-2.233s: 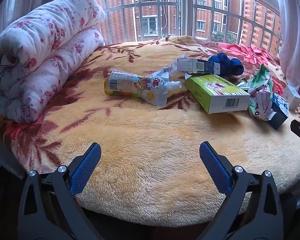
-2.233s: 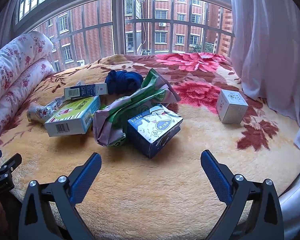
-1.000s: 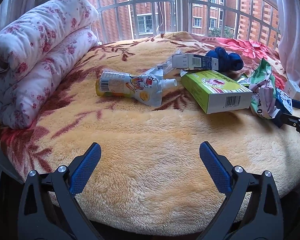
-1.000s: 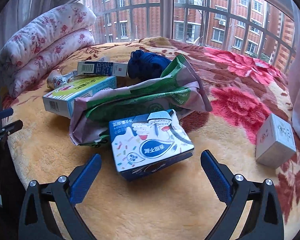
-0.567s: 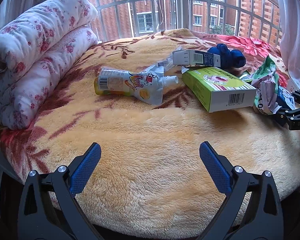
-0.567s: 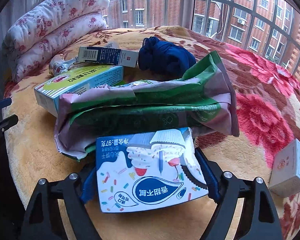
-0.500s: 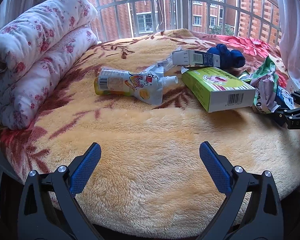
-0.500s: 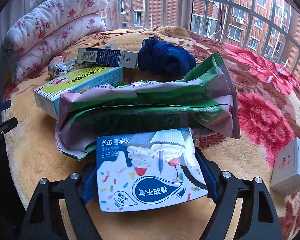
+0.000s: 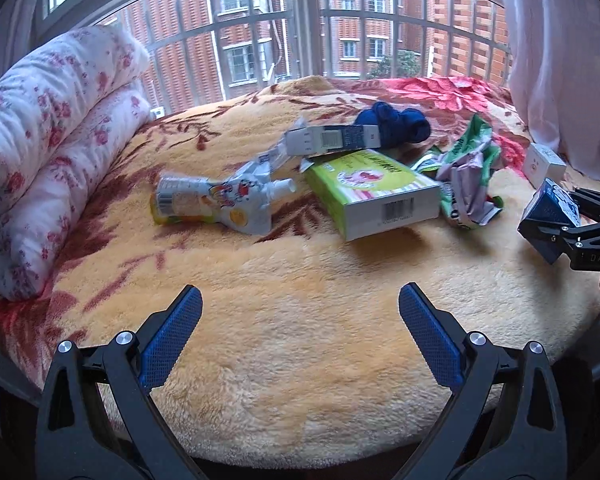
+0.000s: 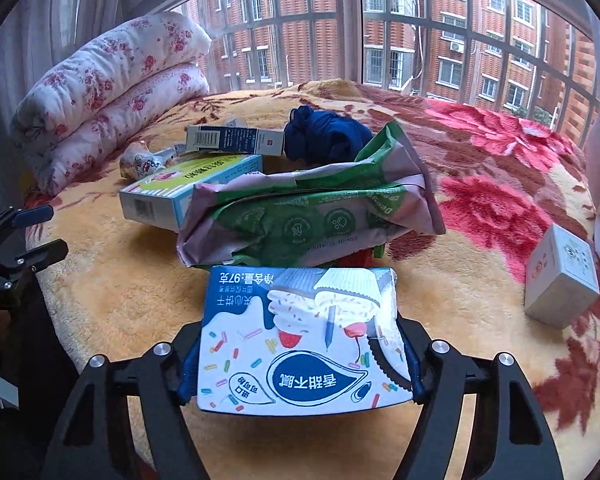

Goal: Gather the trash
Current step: 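Grasp the blue-and-white ice-cream box with the right gripper, then grasp the green-and-pink snack wrapper with the left gripper and lift it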

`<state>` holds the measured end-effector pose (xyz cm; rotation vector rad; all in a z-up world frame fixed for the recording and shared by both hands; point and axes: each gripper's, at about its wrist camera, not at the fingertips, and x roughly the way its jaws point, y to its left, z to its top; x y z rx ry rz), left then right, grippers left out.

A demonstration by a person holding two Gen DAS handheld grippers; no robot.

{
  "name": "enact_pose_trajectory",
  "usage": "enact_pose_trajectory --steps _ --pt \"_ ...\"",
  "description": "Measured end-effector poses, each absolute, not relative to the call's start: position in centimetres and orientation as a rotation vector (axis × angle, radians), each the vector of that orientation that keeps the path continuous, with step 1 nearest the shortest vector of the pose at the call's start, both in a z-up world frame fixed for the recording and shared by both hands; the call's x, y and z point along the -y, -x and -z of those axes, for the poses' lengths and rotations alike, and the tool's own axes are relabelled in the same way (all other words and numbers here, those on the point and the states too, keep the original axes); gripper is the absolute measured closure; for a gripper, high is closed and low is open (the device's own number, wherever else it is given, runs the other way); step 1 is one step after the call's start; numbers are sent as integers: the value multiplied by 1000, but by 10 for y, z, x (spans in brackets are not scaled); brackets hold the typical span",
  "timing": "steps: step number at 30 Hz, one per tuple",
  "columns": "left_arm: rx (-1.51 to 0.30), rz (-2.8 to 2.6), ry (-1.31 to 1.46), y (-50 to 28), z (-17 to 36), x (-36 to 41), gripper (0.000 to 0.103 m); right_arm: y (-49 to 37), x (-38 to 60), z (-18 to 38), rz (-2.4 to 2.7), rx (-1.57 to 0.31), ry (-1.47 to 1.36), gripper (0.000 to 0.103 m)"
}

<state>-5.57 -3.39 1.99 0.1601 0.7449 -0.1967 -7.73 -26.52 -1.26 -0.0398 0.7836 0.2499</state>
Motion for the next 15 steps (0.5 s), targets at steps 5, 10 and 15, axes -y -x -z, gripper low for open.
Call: enact_pose_trajectory --steps 5,10,15 --pt "-711 378 -261 30 -42 91 7 126 273 -6 -185 -701 -13 31" --pt "-747 491 -345 -15 -44 153 7 164 280 -16 -140 -662 -34 30" --pt "-811 520 -393 -44 -27 198 7 181 291 -18 -112 -645 -82 30"
